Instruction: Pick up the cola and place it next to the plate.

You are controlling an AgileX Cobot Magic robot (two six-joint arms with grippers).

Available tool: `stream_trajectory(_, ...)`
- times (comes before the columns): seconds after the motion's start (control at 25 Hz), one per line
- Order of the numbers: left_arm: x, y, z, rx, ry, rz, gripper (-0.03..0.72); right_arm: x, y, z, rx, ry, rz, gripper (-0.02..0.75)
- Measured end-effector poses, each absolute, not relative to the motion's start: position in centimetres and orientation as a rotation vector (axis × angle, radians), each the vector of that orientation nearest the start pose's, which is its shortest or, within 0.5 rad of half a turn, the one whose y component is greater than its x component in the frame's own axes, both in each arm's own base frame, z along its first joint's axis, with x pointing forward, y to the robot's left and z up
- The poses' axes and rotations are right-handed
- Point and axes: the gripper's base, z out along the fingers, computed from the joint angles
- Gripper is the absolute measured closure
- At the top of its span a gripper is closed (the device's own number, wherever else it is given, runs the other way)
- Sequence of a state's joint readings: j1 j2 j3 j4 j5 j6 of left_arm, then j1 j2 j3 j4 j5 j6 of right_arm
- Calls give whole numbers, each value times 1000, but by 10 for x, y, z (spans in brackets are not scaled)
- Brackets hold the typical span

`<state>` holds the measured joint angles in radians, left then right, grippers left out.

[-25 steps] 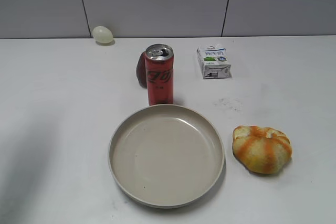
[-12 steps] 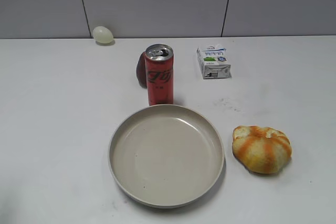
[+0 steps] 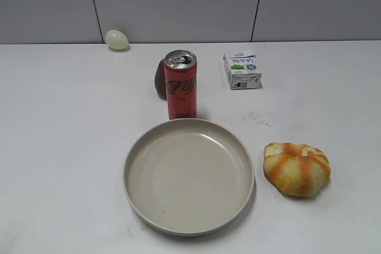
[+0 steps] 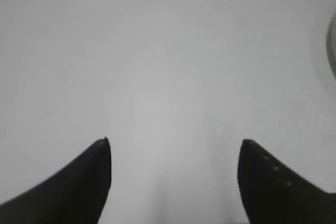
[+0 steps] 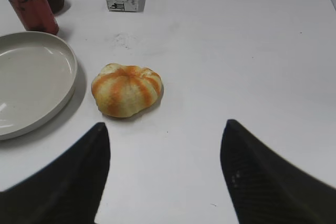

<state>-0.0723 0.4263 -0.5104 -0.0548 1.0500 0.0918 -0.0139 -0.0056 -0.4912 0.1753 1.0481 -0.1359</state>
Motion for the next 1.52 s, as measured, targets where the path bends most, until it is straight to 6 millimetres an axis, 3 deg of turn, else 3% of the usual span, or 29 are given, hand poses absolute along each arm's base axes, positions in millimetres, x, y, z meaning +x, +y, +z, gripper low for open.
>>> stream_trajectory(0.64,-3,-4,280,168,2026,-55,125,-5,14,277,-130,2020,115,206)
stream_trajectory(1.52,-6,-4,280,168,2009,-55,126,-5,14,277,-130,2020,115,206)
